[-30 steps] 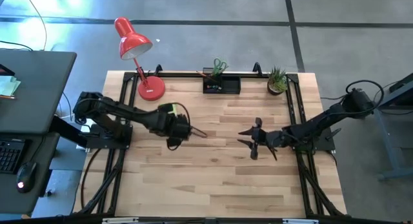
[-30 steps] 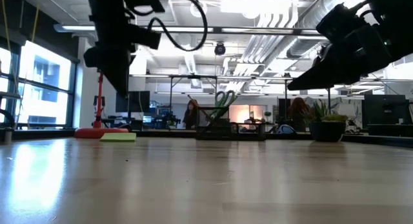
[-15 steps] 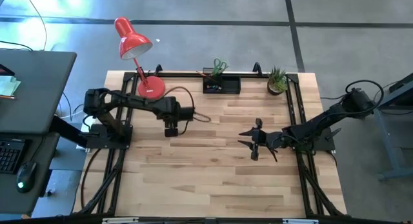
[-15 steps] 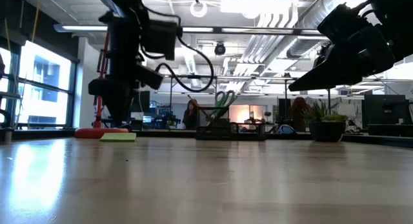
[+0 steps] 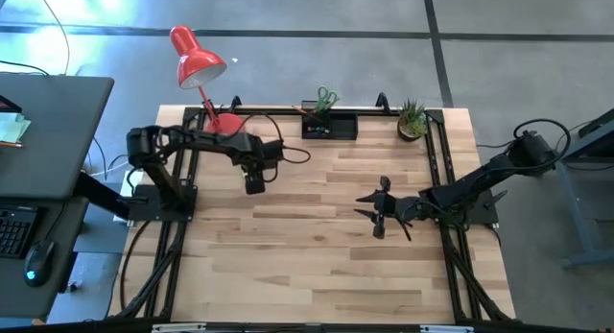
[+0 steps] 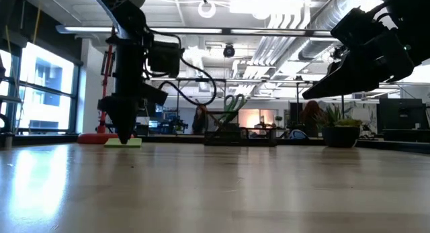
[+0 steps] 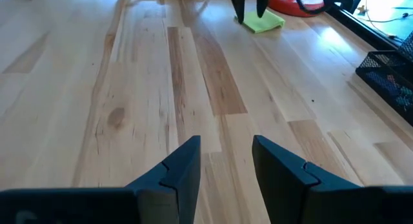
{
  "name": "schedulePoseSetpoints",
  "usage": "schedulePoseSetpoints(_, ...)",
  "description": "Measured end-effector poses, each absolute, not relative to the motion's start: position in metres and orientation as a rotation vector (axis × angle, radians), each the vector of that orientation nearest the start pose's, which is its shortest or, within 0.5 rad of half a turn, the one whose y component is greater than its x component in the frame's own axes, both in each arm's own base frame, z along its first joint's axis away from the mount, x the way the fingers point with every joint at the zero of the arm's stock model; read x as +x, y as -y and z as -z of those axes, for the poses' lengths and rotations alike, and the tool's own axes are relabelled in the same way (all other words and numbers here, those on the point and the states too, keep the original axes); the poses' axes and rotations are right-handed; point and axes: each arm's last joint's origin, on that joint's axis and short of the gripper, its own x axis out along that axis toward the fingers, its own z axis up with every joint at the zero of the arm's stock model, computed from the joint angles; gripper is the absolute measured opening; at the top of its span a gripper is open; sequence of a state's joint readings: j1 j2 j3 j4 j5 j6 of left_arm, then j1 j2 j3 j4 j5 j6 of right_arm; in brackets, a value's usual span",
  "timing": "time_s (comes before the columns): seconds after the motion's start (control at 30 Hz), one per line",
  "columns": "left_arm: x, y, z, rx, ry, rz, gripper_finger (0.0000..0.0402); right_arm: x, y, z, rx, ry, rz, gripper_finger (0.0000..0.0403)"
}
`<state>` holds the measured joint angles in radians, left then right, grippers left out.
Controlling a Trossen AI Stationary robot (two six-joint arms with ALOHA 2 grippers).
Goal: Pick and place office supplies into organizer
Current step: Put the green sticky note into the desk organizer
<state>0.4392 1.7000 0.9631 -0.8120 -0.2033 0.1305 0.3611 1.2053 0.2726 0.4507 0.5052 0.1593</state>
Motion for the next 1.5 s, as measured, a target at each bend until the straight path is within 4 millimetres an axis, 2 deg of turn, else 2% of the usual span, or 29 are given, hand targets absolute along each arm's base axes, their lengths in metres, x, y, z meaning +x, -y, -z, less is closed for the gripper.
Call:
schedulePoseSetpoints(0.17, 0.243, -0.121, -0.138, -0.073, -1.593, -0.419, 0.0149, 0.194, -0.058, -0.146, -0.046, -0.424, 0.175, 0.0134)
schedulePoseSetpoints(0.4, 0.243, -0.121, -0.133, -0.045, -1.564, -0.417, 0.0095, 0.194, -0.058, -0.146, -0.040, -0.423, 0.178, 0.0134)
schedulePoseSetpoints(0.67, 0.244, -0.121, -0.135, -0.060, -1.557, -0.417, 0.0007, 0.194, -0.058, -0.146, -0.033, -0.422, 0.182, 0.0134)
schedulePoseSetpoints(0.8, 0.243, -0.120, -0.141, -0.127, -1.607, -0.404, 0.0015, 0.194, -0.058, -0.146, -0.034, -0.422, 0.182, 0.0134)
schedulePoseSetpoints(1.0, 0.257, -0.115, -0.157, -0.208, -1.560, -0.316, 0.0002, 0.194, -0.058, -0.146, -0.032, -0.424, 0.184, 0.0134)
schedulePoseSetpoints(1.13, 0.269, -0.108, -0.167, -0.222, -1.512, -0.262, 0.0009, 0.194, -0.058, -0.145, -0.032, -0.428, 0.184, 0.0134)
schedulePoseSetpoints(1.3, 0.284, -0.094, -0.182, -0.168, -1.489, -0.253, 0.0001, 0.194, -0.058, -0.145, -0.030, -0.434, 0.189, 0.0134)
schedulePoseSetpoints(1.5, 0.277, -0.082, -0.182, -0.001, -1.606, -0.368, 0.0015, 0.193, -0.058, -0.144, -0.016, -0.446, 0.187, 0.0134)
